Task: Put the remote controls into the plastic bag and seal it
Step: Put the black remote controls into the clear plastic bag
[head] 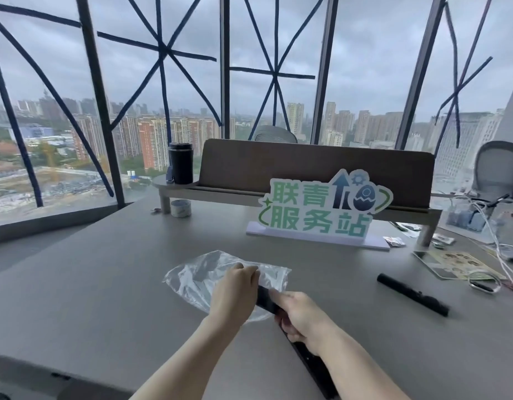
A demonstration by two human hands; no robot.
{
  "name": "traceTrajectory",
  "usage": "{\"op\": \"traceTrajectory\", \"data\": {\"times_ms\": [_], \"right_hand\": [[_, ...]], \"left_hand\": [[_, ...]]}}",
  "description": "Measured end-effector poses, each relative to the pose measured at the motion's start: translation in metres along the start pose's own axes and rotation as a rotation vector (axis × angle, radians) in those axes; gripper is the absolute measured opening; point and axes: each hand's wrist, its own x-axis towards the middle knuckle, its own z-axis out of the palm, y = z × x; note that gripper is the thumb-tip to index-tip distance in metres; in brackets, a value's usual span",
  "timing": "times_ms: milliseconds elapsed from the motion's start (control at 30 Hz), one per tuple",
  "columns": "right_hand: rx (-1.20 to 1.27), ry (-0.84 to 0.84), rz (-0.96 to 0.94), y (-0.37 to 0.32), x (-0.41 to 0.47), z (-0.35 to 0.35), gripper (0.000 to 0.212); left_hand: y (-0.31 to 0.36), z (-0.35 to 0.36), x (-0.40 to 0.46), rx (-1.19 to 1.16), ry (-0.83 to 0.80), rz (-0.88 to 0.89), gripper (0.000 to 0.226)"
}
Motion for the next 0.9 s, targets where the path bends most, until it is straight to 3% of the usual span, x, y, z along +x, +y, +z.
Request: {"op": "traceTrajectory", "data": {"times_ms": [133,300,433,533,700,833,900], "right_hand": [[0.005,0.053,-0.054,0.015,-0.001,0.003,0.026],[-0.546,0.327,-0.106,0.02,-0.022,-0.041,0.024],[-0.849,0.297,0.032,0.028,-0.044,-0.059,0.046],[-1.001,0.206,0.106,0.04,-0.049,-0.052,0.046],[-0.941,0.212,0.074,0.054,-0.049,-0.053,0.031],[-0.372,0.247,0.029,0.055,-0.063,-0.089,0.026],[-0.289,0.263,0.021,0.051,-0.072,-0.11,0.031]], "left_hand": [[0.0,0.006,-0.008,0.071,-0.025,0.029,0.022],[-0.015,0.001,-0.01,0.045,0.016,-0.021,0.027],[-0.015,0.003,-0.014,0.002,0.05,-0.021,0.031],[-0.012,0.009,-0.022,0.007,0.032,-0.021,0.027],[-0.014,0.02,-0.031,0.014,0.02,-0.03,0.022],[-0.003,0.027,-0.029,-0.038,0.037,-0.05,0.02],[0.011,0.034,-0.022,-0.096,0.033,-0.013,0.02]]}}
